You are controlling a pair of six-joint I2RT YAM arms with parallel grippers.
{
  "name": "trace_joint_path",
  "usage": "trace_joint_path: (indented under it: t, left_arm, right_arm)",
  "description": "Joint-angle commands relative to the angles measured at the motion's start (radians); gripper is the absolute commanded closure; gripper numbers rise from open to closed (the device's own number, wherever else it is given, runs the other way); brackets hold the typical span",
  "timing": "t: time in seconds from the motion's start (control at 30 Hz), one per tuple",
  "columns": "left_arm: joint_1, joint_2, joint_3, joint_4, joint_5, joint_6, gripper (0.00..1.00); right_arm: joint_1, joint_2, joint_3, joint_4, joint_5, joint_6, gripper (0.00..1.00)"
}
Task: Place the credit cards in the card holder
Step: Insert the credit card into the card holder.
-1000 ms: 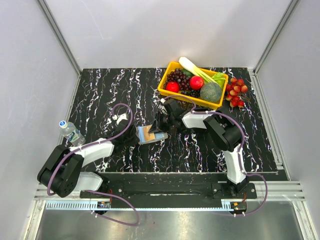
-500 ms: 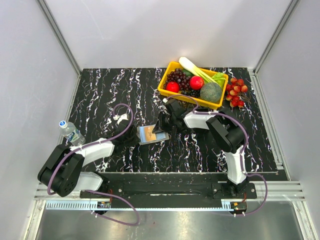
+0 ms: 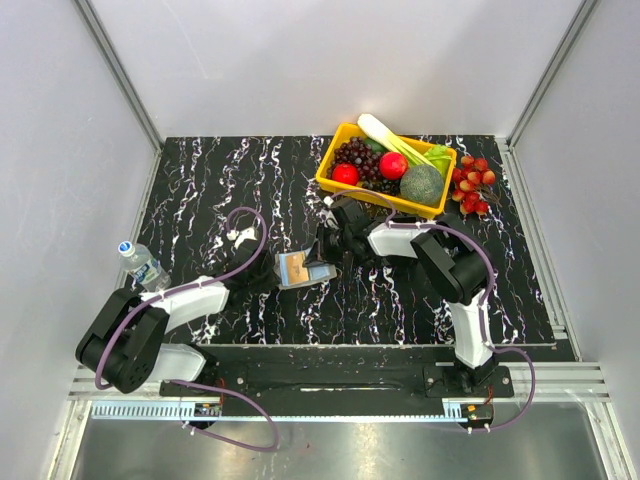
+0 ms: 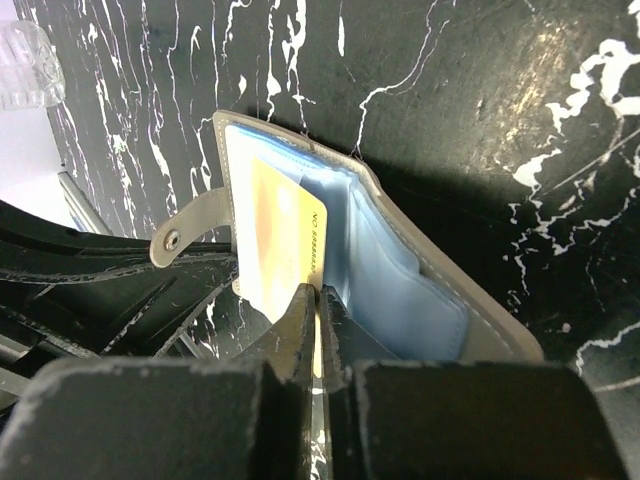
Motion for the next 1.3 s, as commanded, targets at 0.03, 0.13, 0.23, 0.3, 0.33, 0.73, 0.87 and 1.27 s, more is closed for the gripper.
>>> trace_joint_path:
  t: [0.03,0.13,0.23,0.3,0.33,0.73,0.87,1.27]
  left_arm:
    - [-0.006,0.033,-0.007,-0.041,0.038,0.012,1.00]
    - [-0.006,0.034,-0.007,-0.039,0.035,0.012,1.00]
    - [-0.006,0.031,-0.010,-0.041,0.035,0.010,1.00]
    - [-0.005,0.033,-0.009,-0.038,0.037,0.012,1.00]
    - [-0.005,0.034,-0.009,-0.038,0.037,0.012,1.00]
    - [-0.006,0.025,-0.007,-0.064,0.020,0.007,1.00]
    - [-0.005,0.008,-0.009,-0.088,0.000,0.004,1.00]
    - [-0.005,-0.070,-0.001,-0.075,0.009,0.026,1.00]
  right_arm:
    - [0.024,0.046,0.043,0.003,-0.056,-0.013,0.96]
    - [0.031,0.066,0.066,-0.012,-0.052,-0.018,0.96]
    - [0.033,0.074,0.078,-0.012,-0.058,-0.019,0.95]
    - [0.038,0.077,0.087,-0.014,-0.066,-0.021,0.95]
    - [0.041,0.078,0.090,-0.014,-0.072,-0.030,0.95]
    - [0.042,0.037,0.090,-0.093,0.009,-0.060,0.78]
    - [-0.002,-0.050,0.069,-0.110,0.072,-0.071,0.67]
    - [0.002,-0.124,0.102,-0.182,0.108,-0.139,0.63]
